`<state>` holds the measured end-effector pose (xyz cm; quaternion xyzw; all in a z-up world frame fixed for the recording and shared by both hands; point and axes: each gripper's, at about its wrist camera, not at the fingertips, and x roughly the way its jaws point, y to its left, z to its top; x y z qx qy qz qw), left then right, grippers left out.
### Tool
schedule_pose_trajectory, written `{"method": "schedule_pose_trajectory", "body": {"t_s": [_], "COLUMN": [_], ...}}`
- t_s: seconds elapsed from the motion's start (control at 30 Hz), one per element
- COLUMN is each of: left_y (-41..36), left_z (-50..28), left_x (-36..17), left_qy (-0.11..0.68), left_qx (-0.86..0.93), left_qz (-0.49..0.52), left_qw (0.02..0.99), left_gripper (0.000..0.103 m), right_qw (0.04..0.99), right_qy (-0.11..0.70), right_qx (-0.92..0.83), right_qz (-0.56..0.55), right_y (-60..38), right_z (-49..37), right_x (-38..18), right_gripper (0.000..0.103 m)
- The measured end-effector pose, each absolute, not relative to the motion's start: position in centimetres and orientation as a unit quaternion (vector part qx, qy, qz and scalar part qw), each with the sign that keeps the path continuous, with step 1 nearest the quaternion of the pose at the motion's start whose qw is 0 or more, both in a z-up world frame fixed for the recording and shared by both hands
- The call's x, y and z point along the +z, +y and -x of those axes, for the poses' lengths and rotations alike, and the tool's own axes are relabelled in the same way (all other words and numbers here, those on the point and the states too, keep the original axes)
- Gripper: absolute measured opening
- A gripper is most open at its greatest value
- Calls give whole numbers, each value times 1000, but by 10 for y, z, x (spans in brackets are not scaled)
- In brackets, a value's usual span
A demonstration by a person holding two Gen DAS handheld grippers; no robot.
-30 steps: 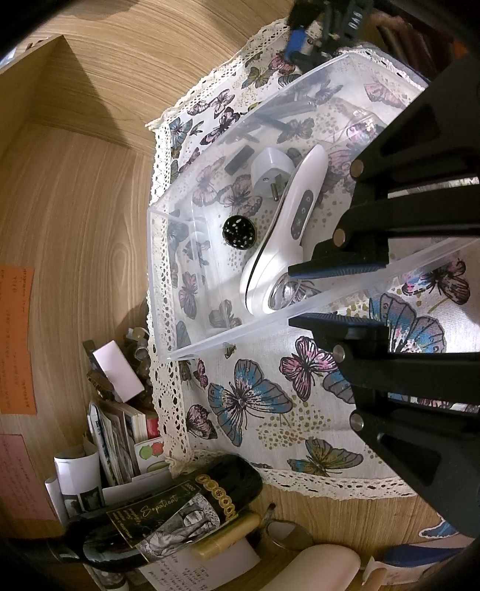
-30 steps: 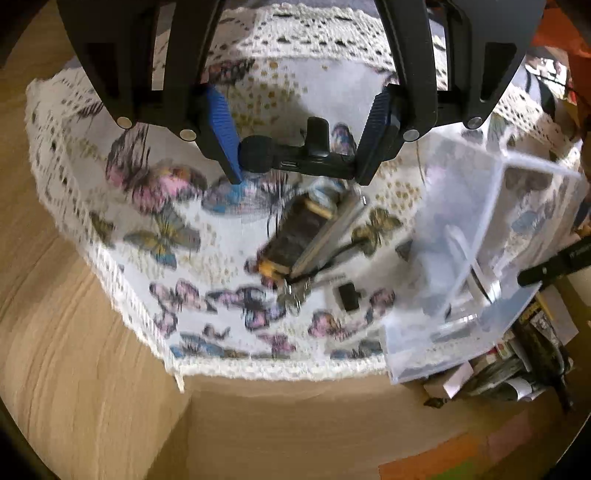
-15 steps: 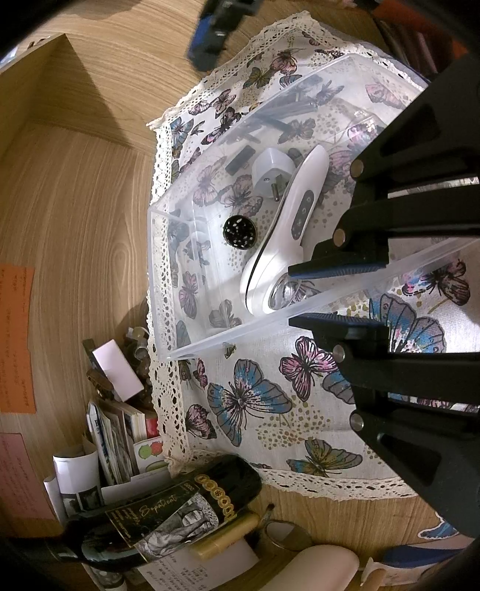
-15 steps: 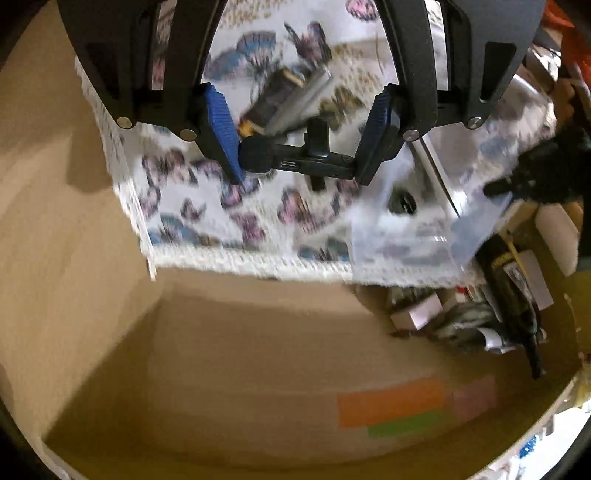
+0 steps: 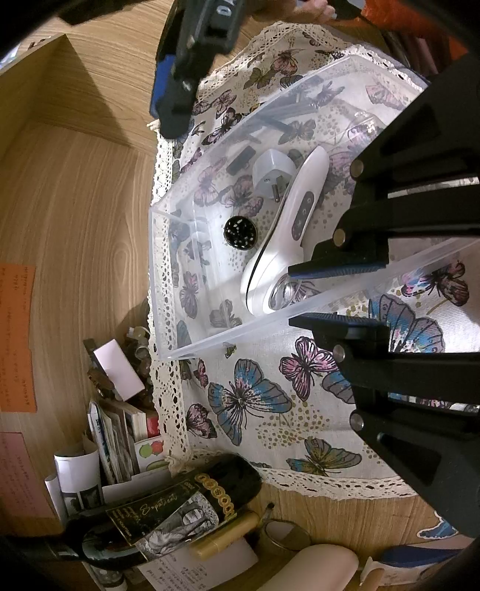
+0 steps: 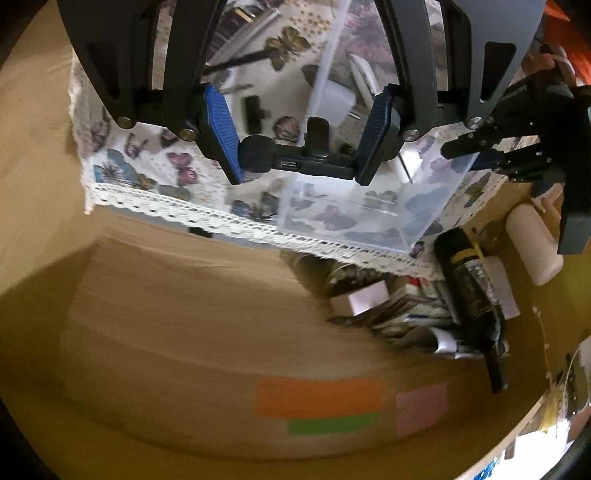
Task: Organize rigid objects
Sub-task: 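Lower the black object into the box and open the right gripper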
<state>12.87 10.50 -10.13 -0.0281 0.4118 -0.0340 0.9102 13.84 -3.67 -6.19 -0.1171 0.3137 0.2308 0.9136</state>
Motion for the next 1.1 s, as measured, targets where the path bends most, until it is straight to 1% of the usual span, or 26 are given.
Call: {"method": "schedule_pose_trajectory", "body": {"t_s": [0.73,0.87,1.1], "left_y": [106,106,107], "left_z": [-128,-128,-128], "left_x": [-101,-101,-101], "left_qy": [411,411,411], "left_qx": [-36,-36,-36], "left_qz": [30,30,30], "left_qw": [911,910,911], "left_gripper": [18,18,18], "right_qw": [860,861,883], "right_qy": [387,389,360], "right_qx": [274,274,256], "right_qz": [189,182,158], "right_y": [19,16,-5], "right_z": [-165,-164,-156], "right_x": [-107,-106,-83], "right_gripper": [58,59,61]}}
